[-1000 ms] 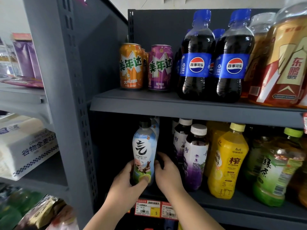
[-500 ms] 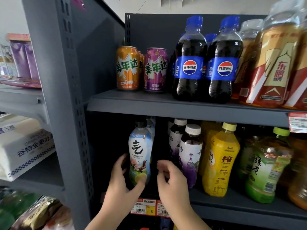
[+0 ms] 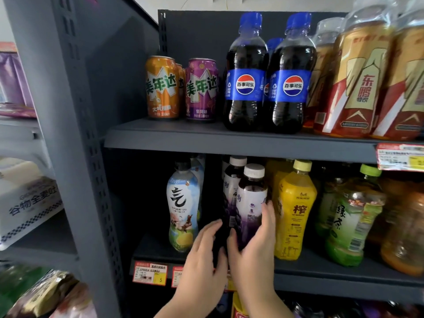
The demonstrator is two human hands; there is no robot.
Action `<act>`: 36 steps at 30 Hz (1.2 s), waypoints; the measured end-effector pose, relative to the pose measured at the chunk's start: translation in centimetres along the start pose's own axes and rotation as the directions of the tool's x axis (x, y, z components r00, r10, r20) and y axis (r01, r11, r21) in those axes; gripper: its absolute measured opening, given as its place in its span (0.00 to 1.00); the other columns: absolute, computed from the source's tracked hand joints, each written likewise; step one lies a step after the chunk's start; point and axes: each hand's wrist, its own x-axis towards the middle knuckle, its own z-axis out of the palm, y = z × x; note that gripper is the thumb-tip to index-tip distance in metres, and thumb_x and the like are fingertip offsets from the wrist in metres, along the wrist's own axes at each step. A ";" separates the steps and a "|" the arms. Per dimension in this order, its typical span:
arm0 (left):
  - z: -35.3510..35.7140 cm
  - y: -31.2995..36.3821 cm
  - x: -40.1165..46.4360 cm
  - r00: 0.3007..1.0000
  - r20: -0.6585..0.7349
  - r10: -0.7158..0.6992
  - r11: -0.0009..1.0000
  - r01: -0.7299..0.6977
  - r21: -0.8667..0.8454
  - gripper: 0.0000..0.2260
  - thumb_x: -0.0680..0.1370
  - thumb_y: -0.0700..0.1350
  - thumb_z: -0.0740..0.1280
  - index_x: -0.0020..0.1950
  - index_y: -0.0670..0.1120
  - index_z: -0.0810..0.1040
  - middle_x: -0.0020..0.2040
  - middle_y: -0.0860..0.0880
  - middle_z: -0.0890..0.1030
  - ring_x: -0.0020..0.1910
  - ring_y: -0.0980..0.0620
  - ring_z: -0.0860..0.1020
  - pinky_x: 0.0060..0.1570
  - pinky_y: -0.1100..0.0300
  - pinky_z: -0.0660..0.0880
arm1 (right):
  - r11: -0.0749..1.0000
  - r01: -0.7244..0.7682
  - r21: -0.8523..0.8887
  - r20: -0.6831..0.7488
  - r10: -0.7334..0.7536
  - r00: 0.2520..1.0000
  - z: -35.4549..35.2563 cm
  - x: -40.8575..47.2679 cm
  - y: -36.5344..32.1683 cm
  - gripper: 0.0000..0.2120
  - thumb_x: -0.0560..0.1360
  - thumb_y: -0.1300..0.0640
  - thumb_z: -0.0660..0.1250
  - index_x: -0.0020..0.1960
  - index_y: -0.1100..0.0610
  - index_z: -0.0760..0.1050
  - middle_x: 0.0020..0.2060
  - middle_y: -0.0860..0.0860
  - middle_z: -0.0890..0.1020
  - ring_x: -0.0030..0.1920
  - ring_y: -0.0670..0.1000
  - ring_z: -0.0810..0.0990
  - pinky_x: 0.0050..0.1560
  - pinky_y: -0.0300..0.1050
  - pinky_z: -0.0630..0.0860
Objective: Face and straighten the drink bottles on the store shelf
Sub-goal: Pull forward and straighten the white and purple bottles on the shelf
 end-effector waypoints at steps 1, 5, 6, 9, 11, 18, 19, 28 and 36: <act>0.5 0.2 0.3 0.998 0.023 -0.060 0.998 0.060 0.003 0.25 0.79 0.37 0.65 0.74 0.54 0.66 0.72 0.58 0.68 0.70 0.66 0.64 0.66 0.73 0.61 | 0.999 -0.034 0.002 0.016 0.034 0.999 0.2 0.0 0.3 0.41 0.72 0.66 0.73 0.77 0.53 0.54 0.76 0.56 0.63 0.76 0.53 0.62 0.67 0.59 0.72; 1.9 0.5 2.3 0.970 0.015 -0.242 0.969 0.243 -0.052 0.22 0.83 0.43 0.57 0.77 0.55 0.62 0.72 0.57 0.69 0.69 0.64 0.65 0.61 0.77 0.59 | 0.989 -0.148 -0.022 0.045 0.149 0.988 0.6 -0.1 1.4 0.42 0.74 0.62 0.72 0.78 0.47 0.51 0.74 0.51 0.66 0.74 0.49 0.66 0.66 0.55 0.73; 2.1 0.6 2.9 0.962 0.020 -0.271 0.960 0.272 -0.072 0.22 0.83 0.43 0.57 0.77 0.55 0.61 0.73 0.57 0.69 0.69 0.62 0.66 0.63 0.72 0.61 | 0.986 -0.168 -0.018 0.052 0.169 0.984 0.7 -0.2 1.6 0.42 0.74 0.61 0.72 0.78 0.47 0.51 0.74 0.50 0.67 0.73 0.49 0.66 0.66 0.55 0.74; 2.8 0.3 4.5 0.945 0.033 -0.325 0.942 0.326 -0.084 0.23 0.84 0.43 0.56 0.78 0.55 0.59 0.74 0.54 0.68 0.71 0.56 0.66 0.68 0.62 0.64 | 0.981 -0.196 0.006 0.060 0.195 0.979 0.8 -0.4 1.9 0.41 0.75 0.60 0.71 0.78 0.46 0.50 0.74 0.49 0.66 0.74 0.48 0.65 0.67 0.54 0.72; 3.2 0.0 5.5 0.939 0.033 -0.343 0.936 0.345 -0.077 0.24 0.83 0.42 0.56 0.78 0.55 0.58 0.74 0.53 0.68 0.72 0.53 0.67 0.68 0.60 0.63 | 0.980 -0.200 0.012 0.069 0.199 0.978 0.7 -0.4 1.8 0.41 0.76 0.59 0.70 0.78 0.43 0.48 0.75 0.47 0.65 0.75 0.47 0.64 0.68 0.54 0.71; 4.5 -0.7 7.7 0.909 0.129 -0.396 0.912 0.406 -0.065 0.30 0.79 0.40 0.62 0.78 0.57 0.56 0.70 0.50 0.73 0.67 0.48 0.72 0.62 0.60 0.66 | 0.985 -0.172 -0.031 0.119 0.174 0.978 0.0 -0.6 1.6 0.45 0.78 0.58 0.67 0.76 0.33 0.38 0.78 0.45 0.59 0.77 0.47 0.59 0.71 0.52 0.67; 4.6 -0.8 7.8 0.912 0.142 -0.384 0.918 0.394 -0.052 0.31 0.79 0.40 0.63 0.78 0.57 0.55 0.69 0.49 0.74 0.66 0.48 0.73 0.60 0.61 0.67 | 0.985 -0.166 -0.041 0.126 0.170 0.977 -0.2 -0.6 1.7 0.46 0.78 0.57 0.67 0.75 0.31 0.36 0.78 0.45 0.58 0.77 0.47 0.59 0.71 0.50 0.66; 4.8 -1.6 8.3 0.940 0.122 -0.319 0.939 0.331 -0.090 0.24 0.77 0.43 0.67 0.72 0.53 0.65 0.65 0.52 0.76 0.63 0.52 0.74 0.57 0.65 0.66 | 0.987 -0.145 -0.069 0.145 0.154 0.977 -0.4 -0.5 2.1 0.44 0.78 0.57 0.68 0.76 0.37 0.38 0.77 0.47 0.60 0.76 0.48 0.60 0.69 0.45 0.66; 4.9 -2.0 8.5 0.928 0.042 -0.369 0.928 0.371 -0.037 0.21 0.74 0.43 0.71 0.67 0.48 0.72 0.64 0.47 0.73 0.63 0.47 0.74 0.64 0.52 0.70 | 0.986 -0.143 -0.087 0.142 0.154 0.978 -0.5 -0.6 2.0 0.43 0.77 0.57 0.68 0.78 0.40 0.41 0.77 0.49 0.61 0.76 0.50 0.61 0.68 0.44 0.66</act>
